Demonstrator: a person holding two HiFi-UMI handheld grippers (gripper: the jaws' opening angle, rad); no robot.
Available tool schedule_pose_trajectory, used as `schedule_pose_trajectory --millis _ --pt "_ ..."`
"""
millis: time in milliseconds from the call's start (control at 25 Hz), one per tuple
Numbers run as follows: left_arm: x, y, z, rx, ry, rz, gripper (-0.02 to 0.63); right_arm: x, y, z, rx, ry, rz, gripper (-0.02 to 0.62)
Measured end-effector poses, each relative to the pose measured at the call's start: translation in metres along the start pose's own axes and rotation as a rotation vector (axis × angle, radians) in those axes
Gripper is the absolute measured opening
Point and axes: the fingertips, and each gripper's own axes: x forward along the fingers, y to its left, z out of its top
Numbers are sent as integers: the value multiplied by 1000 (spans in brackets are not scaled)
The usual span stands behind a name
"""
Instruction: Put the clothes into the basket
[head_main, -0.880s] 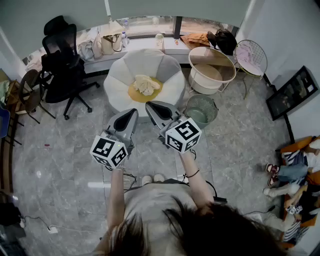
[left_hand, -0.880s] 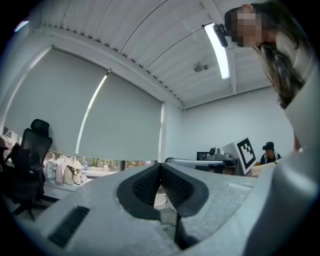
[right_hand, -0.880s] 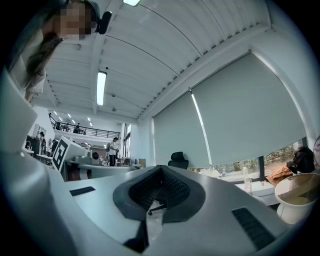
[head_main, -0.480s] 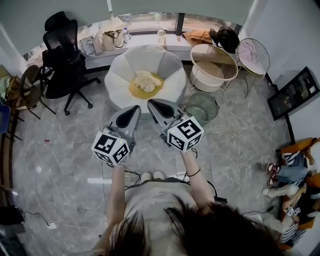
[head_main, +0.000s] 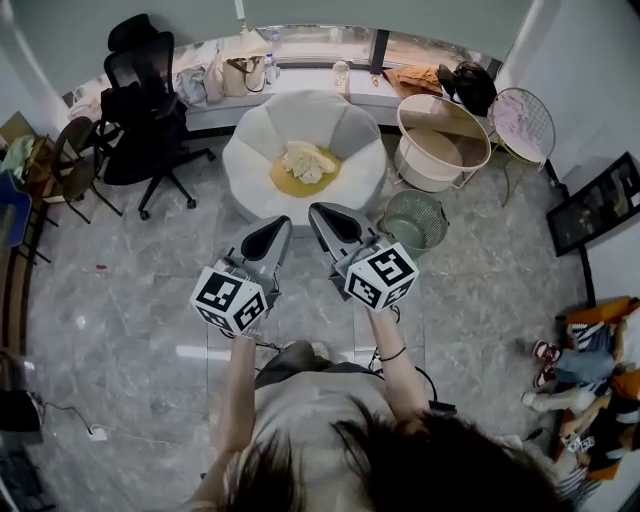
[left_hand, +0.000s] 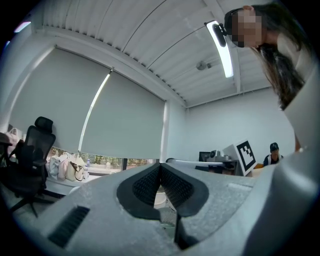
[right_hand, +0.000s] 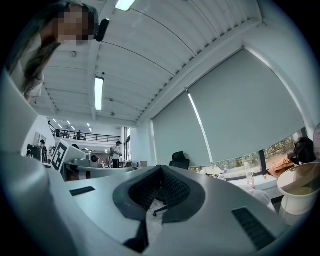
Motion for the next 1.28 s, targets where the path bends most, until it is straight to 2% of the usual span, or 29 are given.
schedule_pose_trajectory --millis 320,560,760,1080,1280 --pt "-8 22 -15 -28 29 66 11 14 -3 -15 41 21 36 10" --pt "6 48 -22 -33 40 65 11 36 -26 -20 55 17 15 9" --pt "41 79 -29 -49 43 25 11 58 -58 -28 50 36 -20 10" --pt "115 124 -18 -39 29 -90 11 101 -121 -18 18 26 -101 10" --pt "139 153 -20 -67 28 -111 11 128 -148 -19 22 40 -128 10"
